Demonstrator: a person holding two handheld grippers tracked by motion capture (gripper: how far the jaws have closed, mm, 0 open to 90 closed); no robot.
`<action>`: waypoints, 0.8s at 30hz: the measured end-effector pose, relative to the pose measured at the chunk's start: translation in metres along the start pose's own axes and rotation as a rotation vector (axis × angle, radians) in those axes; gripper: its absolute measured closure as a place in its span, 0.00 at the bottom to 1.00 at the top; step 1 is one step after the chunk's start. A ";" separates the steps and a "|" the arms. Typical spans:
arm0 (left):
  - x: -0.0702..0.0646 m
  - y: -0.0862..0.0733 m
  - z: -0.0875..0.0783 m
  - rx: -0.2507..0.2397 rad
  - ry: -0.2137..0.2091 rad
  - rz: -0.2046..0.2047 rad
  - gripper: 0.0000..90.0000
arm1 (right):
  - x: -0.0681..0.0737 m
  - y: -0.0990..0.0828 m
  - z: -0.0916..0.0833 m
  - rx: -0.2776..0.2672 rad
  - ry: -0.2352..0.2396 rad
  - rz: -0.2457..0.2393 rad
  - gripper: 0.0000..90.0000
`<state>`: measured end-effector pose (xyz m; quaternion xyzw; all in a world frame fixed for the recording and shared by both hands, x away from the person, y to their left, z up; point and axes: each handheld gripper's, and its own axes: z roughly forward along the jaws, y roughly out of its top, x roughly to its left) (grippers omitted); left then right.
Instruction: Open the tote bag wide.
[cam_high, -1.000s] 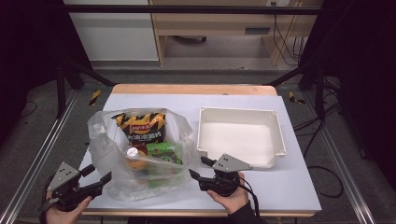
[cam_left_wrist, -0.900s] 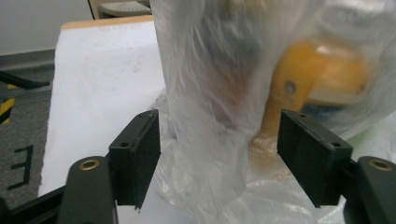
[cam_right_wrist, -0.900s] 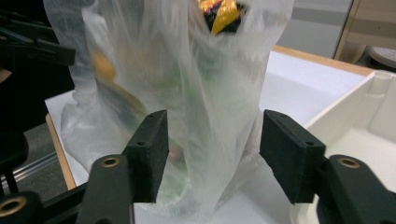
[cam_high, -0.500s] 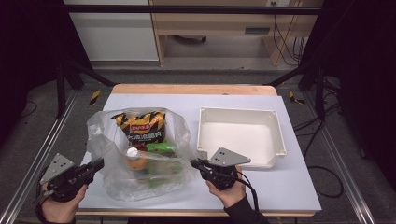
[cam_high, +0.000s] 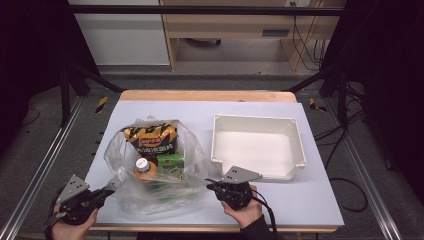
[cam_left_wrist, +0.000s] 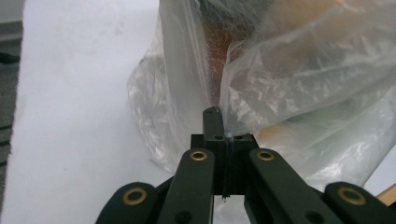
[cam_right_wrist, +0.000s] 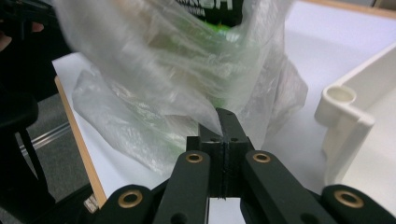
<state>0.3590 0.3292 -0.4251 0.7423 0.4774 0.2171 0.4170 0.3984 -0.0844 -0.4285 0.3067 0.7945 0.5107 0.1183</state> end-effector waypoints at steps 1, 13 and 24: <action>0.000 -0.003 0.005 0.017 0.004 0.000 1.00 | 0.000 -0.003 0.004 0.012 0.000 0.009 1.00; 0.005 -0.013 0.032 0.110 0.040 0.009 1.00 | -0.009 -0.028 0.029 0.079 -0.037 0.042 1.00; 0.010 -0.014 0.047 0.176 0.066 0.014 1.00 | -0.010 -0.039 0.045 0.146 -0.059 0.053 1.00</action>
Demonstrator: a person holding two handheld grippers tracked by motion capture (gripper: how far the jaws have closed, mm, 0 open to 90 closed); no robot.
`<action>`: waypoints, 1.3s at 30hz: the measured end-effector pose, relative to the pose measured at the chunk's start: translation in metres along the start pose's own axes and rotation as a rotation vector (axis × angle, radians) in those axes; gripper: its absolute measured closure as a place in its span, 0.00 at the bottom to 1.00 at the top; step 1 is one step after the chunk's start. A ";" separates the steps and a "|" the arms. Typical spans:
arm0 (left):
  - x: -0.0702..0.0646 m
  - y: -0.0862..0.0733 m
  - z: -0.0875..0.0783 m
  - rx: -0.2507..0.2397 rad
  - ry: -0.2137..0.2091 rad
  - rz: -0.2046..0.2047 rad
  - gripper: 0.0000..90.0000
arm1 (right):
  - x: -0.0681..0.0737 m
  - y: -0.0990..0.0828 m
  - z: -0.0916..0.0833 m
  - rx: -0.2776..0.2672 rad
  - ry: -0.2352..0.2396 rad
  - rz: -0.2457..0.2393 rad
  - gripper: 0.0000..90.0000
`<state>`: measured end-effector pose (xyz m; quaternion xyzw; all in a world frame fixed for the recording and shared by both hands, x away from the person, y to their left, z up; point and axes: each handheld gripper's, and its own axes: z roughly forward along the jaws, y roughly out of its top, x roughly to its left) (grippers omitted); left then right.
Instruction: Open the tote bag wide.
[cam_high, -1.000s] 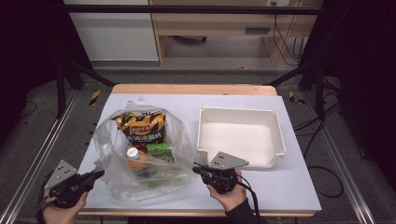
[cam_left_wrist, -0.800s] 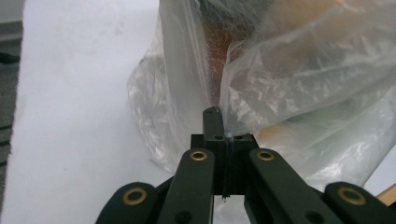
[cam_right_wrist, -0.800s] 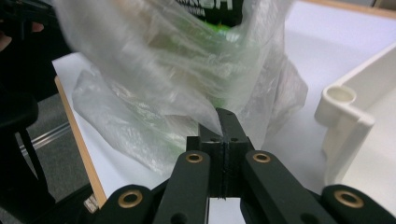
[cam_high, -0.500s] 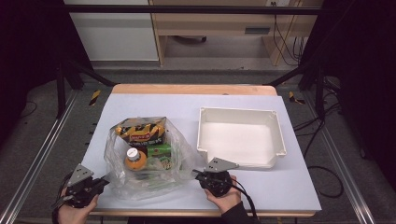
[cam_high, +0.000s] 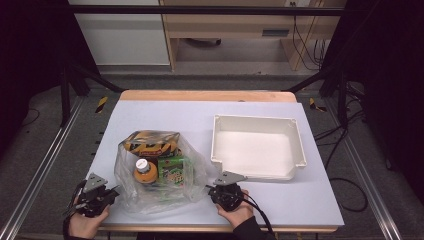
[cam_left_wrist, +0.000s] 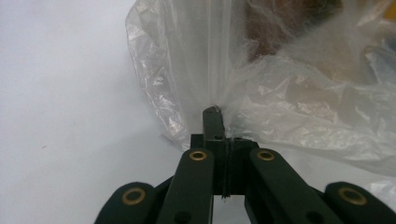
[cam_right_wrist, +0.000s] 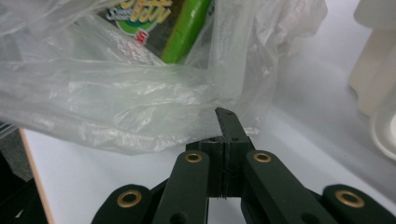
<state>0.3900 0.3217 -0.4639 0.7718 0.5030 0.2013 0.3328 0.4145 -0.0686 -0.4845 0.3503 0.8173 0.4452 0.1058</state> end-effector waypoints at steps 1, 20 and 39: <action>0.000 0.000 0.001 0.006 -0.001 0.003 1.00 | 0.000 -0.001 0.001 0.003 -0.005 -0.001 1.00; 0.002 -0.007 -0.024 -0.140 -0.004 -0.018 0.35 | -0.002 0.001 -0.030 -0.088 -0.032 -0.041 0.57; -0.024 0.034 -0.090 -0.371 -0.025 0.030 0.26 | 0.020 0.060 -0.089 -0.335 0.039 -0.109 0.39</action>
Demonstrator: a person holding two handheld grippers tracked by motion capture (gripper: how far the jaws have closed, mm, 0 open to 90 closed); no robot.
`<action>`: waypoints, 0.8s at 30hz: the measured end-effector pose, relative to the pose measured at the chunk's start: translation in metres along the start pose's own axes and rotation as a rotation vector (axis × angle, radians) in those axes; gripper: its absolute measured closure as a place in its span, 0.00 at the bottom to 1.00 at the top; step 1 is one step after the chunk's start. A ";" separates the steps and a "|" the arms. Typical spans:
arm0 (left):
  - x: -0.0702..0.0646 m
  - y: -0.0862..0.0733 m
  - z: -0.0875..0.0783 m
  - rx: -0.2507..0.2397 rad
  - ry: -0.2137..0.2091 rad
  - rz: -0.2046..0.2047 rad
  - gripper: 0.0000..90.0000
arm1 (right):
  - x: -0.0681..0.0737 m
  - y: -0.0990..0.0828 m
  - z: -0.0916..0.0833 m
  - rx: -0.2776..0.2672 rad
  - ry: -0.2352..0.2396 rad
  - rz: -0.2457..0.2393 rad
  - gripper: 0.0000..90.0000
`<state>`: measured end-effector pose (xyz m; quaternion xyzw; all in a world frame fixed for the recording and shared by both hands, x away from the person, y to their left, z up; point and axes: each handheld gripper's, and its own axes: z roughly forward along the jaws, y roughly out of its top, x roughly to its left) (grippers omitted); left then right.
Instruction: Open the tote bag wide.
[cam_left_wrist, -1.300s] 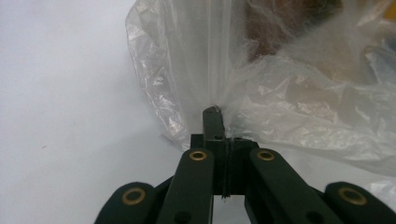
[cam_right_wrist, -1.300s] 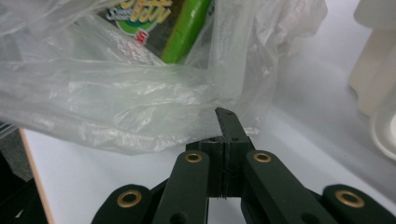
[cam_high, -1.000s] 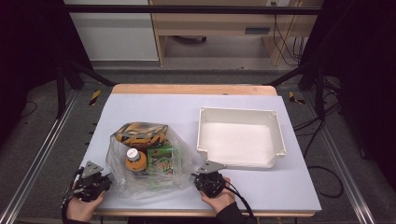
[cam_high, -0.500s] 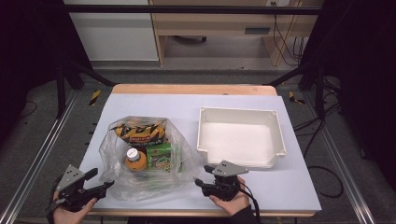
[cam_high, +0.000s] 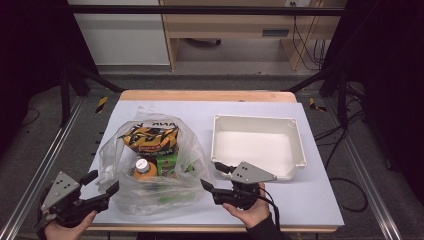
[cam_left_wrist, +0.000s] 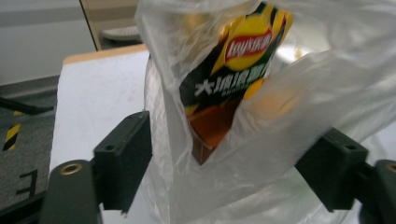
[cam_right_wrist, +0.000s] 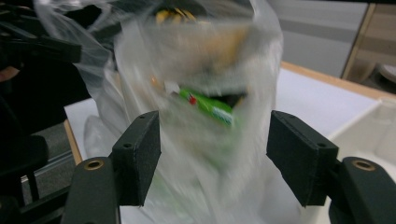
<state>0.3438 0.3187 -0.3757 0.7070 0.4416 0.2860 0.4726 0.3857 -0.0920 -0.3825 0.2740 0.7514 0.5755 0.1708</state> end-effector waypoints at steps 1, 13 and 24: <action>0.000 0.003 0.000 -0.006 -0.001 0.002 0.27 | 0.002 0.003 0.001 -0.007 0.005 -0.005 0.39; 0.004 0.027 0.000 -0.012 -0.027 -0.027 0.86 | 0.021 0.025 0.028 -0.001 0.072 -0.032 0.51; 0.010 0.014 -0.003 0.050 -0.027 -0.030 0.97 | 0.037 0.014 0.038 0.048 0.108 -0.058 0.51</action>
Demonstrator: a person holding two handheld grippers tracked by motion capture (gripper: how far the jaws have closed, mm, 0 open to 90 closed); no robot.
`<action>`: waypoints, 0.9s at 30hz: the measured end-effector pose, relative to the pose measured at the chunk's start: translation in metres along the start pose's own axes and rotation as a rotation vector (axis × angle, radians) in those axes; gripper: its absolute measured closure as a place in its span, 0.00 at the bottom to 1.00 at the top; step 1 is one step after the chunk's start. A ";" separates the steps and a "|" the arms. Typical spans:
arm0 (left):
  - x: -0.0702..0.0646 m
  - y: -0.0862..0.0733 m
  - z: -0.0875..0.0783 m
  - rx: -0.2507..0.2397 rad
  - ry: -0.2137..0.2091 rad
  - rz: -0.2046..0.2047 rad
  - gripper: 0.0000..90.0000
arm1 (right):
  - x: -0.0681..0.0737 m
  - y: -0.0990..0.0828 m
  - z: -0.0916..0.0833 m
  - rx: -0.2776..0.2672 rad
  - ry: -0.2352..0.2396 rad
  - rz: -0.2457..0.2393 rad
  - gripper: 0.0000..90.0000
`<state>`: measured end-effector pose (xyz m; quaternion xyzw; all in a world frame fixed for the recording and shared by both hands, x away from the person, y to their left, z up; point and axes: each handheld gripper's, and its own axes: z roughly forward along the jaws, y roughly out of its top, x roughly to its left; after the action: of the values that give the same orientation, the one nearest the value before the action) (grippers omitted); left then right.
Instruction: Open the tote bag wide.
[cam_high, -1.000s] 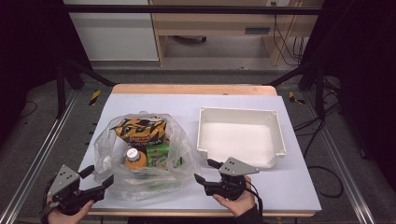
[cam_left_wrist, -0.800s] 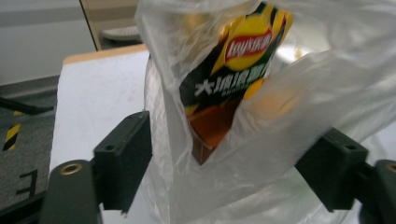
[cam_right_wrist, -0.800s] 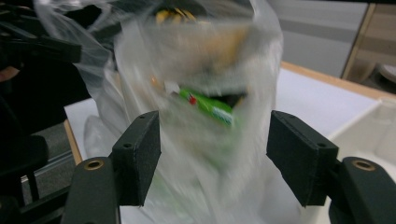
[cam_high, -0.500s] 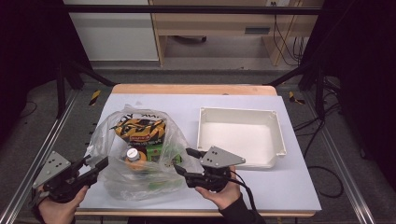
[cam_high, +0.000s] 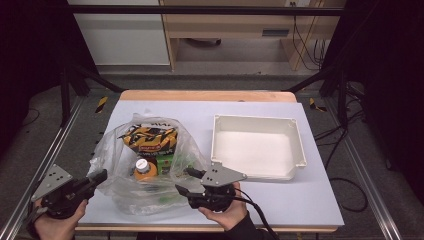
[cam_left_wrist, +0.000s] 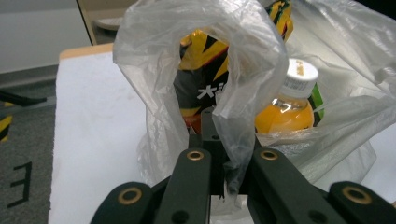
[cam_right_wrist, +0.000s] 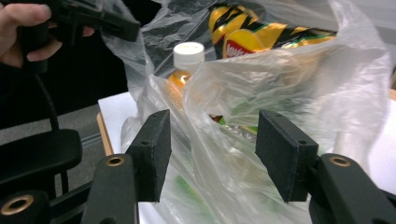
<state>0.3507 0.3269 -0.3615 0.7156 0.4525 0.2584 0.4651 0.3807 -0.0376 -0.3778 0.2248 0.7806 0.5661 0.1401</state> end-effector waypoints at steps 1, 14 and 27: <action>0.000 0.000 0.000 0.000 0.000 0.000 0.97 | 0.000 0.000 0.000 0.000 0.000 0.000 0.51; 0.007 -0.038 0.020 0.126 -0.027 -0.043 0.98 | -0.014 -0.027 0.006 0.123 -0.082 0.001 1.00; 0.008 -0.069 0.059 0.296 -0.021 -0.056 0.98 | -0.040 -0.076 0.020 0.245 -0.156 0.127 1.00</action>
<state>0.3731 0.3196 -0.4495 0.7661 0.5006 0.1680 0.3663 0.4100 -0.0613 -0.4576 0.3324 0.8148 0.4551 0.1359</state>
